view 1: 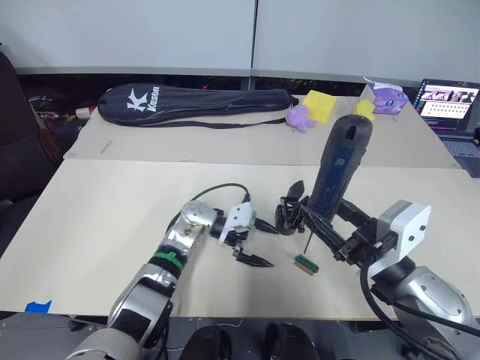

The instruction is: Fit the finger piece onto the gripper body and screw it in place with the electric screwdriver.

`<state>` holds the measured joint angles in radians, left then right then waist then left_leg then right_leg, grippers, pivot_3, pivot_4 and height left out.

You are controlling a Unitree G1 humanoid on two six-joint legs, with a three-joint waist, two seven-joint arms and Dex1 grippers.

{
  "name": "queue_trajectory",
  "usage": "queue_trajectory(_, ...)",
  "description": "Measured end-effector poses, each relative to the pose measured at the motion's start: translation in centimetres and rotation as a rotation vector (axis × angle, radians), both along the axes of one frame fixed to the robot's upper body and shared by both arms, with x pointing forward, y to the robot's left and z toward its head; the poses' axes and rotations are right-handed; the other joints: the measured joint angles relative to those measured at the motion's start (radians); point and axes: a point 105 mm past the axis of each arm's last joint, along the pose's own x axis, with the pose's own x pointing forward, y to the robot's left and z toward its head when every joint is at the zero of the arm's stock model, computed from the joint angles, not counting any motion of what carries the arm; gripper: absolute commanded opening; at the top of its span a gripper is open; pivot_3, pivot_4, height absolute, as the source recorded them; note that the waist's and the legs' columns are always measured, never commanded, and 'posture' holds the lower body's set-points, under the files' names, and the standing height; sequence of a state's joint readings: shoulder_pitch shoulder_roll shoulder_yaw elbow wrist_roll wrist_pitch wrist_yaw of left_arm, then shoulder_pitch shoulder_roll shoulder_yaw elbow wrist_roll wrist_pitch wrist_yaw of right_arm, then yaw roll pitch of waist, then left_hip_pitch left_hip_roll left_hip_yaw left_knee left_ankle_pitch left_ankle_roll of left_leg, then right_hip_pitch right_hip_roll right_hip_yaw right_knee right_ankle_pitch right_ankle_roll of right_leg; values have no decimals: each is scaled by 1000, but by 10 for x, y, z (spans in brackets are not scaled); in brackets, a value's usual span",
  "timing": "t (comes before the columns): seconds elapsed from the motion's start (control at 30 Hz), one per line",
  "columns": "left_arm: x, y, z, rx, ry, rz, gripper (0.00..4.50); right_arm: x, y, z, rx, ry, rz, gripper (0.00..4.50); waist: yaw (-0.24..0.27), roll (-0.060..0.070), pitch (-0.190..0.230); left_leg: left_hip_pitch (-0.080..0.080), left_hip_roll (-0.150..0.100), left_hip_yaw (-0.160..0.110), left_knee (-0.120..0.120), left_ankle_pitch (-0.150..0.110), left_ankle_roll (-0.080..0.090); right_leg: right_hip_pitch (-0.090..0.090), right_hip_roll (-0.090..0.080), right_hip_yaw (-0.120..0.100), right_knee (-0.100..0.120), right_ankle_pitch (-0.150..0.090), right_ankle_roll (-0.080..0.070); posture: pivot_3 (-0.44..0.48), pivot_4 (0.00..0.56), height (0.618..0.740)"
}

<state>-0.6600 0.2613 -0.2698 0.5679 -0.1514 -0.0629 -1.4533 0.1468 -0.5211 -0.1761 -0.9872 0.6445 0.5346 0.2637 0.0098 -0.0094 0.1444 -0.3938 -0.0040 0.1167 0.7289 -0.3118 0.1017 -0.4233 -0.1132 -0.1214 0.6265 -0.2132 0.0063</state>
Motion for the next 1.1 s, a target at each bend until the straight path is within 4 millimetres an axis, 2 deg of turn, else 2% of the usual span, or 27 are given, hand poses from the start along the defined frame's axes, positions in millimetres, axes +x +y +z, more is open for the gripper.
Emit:
queue_trajectory(0.07,5,5,2,-18,22,72,4500,1,0,4,11,-10,1,1897,6,0,0,0,-1,-1,0,0,0,1,0,0,0,0,0,0,150,740)
queue_trajectory(0.17,14,3,5,-49,30,161,4500,0,0,6,20,-8,6,1897,9,0,0,0,-1,0,0,0,0,1,0,0,-1,0,0,0,150,740)
queue_trajectory(0.33,16,-20,6,-108,50,202,4500,0,-3,6,14,-8,3,1897,7,0,0,0,-2,0,0,0,0,1,1,0,-1,0,0,0,150,740)
queue_trajectory(0.47,19,-37,-1,-104,34,227,4500,-1,-2,5,16,-1,12,1897,3,0,0,1,-2,1,0,0,0,2,1,0,0,0,0,0,150,740)
queue_trajectory(0.63,27,-51,-3,-100,1,256,4500,0,-3,5,11,2,13,1897,5,0,0,1,-2,1,0,0,0,2,1,0,0,0,0,0,150,740)
queue_trajectory(0.87,29,-63,-4,-108,-13,243,4500,0,-3,5,9,2,9,1897,3,0,0,1,-1,1,0,0,0,1,1,0,0,0,0,0,150,740)
queue_trajectory(0.97,33,-64,-4,-87,-29,247,3711,0,-4,5,11,1,5,1897,4,0,0,1,-1,1,0,0,0,1,0,0,0,0,0,0,150,740)
queue_trajectory(1.07,37,-63,-3,-63,-54,238,2324,1,-4,6,11,-1,11,1897,4,0,0,1,-1,1,0,0,0,1,1,0,0,0,0,0,150,740)
queue_trajectory(1.1,38,-63,-3,-57,-55,229,2283,1,-4,7,12,-2,14,1897,4,0,0,1,-1,1,0,0,0,1,1,0,0,0,0,0,150,740)
